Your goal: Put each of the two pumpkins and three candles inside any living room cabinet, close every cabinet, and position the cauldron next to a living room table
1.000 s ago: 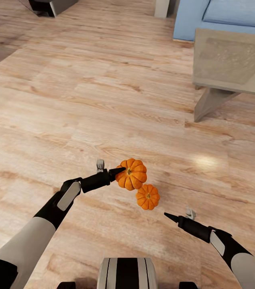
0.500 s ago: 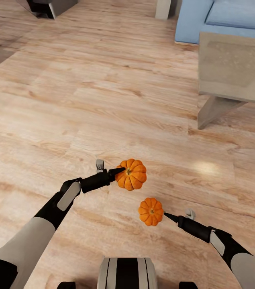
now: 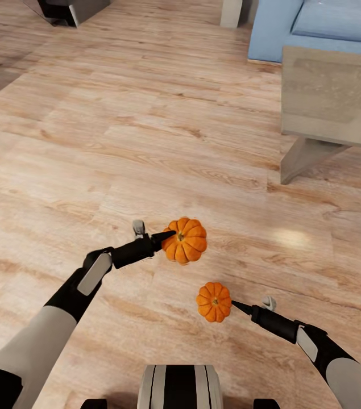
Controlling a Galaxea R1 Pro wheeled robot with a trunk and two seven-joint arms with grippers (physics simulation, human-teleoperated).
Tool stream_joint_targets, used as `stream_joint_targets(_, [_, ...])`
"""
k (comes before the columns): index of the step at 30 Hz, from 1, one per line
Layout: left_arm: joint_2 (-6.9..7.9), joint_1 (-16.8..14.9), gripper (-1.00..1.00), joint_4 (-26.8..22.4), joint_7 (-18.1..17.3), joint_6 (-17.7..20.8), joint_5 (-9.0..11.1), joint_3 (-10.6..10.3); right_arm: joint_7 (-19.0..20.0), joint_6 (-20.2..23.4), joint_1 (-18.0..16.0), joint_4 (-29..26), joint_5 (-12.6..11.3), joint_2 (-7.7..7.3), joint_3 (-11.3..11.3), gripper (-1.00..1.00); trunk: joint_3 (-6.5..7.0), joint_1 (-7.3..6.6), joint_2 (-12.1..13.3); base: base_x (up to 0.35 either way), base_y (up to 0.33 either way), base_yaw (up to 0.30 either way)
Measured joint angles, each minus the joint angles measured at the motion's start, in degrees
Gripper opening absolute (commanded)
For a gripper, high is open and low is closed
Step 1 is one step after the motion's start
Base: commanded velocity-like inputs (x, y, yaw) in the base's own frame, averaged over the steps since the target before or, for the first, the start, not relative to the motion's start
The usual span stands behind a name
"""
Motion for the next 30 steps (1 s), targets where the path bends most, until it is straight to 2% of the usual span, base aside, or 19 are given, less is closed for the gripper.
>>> stream_joint_targets(3, [-0.03, 0.0, -1.0, -2.1, 0.0, -0.1, 0.1, 1.8, 0.0, 0.0, 0.0, 0.0, 0.0, 0.01, 0.0, 1.0, 0.0, 0.0, 0.0, 0.0, 0.0, 0.0])
stream_joint_targets(5, [0.01, 0.0, -1.0, -5.2, 0.0, 0.0, 0.6, 3.5, -0.1, 0.0, 0.0, 0.0, 0.0, 0.07, 0.0, 1.0, 0.0, 0.0, 0.0, 0.0, 0.0, 0.0])
stream_joint_targets(7, [0.01, 0.1, -1.0, -5.4, 0.0, -0.4, -0.1, 3.7, 0.0, 0.0, 0.0, 0.1, 0.1, 0.09, 0.1, 1.0, 0.0, 0.0, 0.0, 0.0, 0.0, 0.0])
stream_joint_targets(11, [0.17, 0.1, -1.0, -5.6, -0.2, -0.3, 0.7, 3.9, 0.0, 0.0, 0.0, 0.1, 0.1, 0.02, 0.0, 1.0, 0.0, 0.0, 0.0, 0.0, 0.0, 0.0])
stream_joint_targets(28, [0.13, 0.1, -1.0, -6.0, -0.4, -0.3, 0.6, 3.9, -0.1, -0.3, 0.0, 0.0, 0.3, 0.04, 0.4, 1.0, -3.76, 0.44, -0.2, 0.0, 0.0, 0.0])
stream_joint_targets(30, [0.12, 0.1, -1.0, -5.9, -0.4, -0.2, 0.7, 3.9, 0.0, -0.4, 0.0, 0.0, 0.3, 0.08, 0.4, 1.0, -3.77, 0.44, -0.2, 0.0, 0.0, 0.0])
